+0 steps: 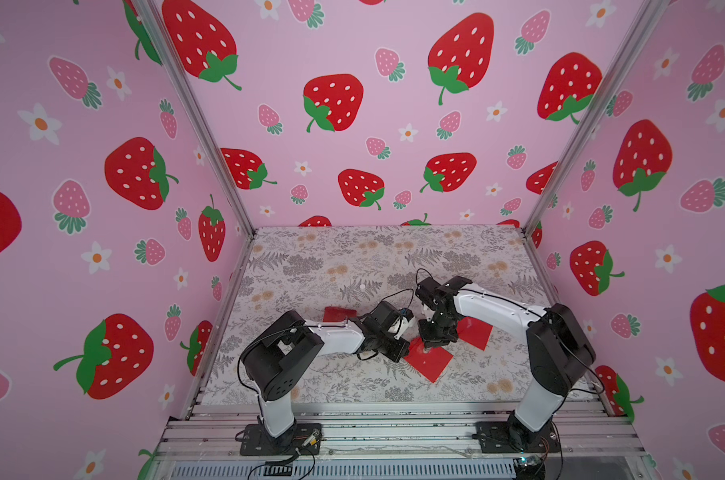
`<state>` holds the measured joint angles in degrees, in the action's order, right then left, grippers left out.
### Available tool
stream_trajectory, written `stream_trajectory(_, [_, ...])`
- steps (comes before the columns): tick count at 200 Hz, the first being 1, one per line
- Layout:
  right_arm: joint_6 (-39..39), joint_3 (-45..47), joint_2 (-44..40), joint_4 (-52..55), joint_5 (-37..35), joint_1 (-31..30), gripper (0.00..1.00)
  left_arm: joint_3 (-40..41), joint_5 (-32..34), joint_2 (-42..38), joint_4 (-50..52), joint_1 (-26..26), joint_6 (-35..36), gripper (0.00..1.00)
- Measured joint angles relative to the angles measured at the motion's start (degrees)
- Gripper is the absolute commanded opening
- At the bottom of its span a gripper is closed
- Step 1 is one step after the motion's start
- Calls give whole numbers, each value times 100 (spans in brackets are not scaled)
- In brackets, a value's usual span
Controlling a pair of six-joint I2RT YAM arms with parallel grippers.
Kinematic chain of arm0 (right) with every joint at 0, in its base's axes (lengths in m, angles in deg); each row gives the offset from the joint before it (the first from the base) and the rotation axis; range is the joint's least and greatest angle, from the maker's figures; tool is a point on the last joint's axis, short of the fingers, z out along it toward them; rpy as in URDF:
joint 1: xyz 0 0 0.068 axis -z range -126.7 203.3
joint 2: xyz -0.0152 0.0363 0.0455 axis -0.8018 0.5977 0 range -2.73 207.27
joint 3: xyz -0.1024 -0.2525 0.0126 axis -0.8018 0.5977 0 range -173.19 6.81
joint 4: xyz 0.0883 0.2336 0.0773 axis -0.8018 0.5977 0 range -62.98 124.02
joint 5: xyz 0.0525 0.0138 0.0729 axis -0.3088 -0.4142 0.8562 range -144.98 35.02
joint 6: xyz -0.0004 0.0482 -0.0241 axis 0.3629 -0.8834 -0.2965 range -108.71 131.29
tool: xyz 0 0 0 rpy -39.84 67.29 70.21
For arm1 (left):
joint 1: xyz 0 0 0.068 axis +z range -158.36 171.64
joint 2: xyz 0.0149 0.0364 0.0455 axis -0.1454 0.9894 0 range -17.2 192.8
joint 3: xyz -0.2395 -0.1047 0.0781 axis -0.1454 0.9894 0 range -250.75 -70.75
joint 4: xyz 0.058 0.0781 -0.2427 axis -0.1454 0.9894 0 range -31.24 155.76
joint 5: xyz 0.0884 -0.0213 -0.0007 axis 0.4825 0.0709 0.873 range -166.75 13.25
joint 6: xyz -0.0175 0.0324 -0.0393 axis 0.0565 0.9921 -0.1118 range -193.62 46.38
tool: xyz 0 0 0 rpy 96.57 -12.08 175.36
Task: Seal the envelope with a glue stick
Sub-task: Apply the envelope at the center of the board.
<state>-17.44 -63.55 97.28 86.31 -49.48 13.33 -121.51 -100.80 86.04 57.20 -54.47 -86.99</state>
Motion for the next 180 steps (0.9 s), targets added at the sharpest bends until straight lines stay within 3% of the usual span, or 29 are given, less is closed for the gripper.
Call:
stream_trajectory(37, [-63,151,-87,-144,251,-15,0,0,-33,4,2,11,0,0])
stream_trajectory(124, [-131,42,-81,374,-1327,-168,0,2,-52,9,2,20,0,0])
stream_trajectory(144, [-131,28,-59,323,-1211,-195,0,2,-55,9,2,22,0,0])
stream_trajectory(180, [-262,149,-90,-212,-286,-170,0,2,-63,9,7,24,0,0])
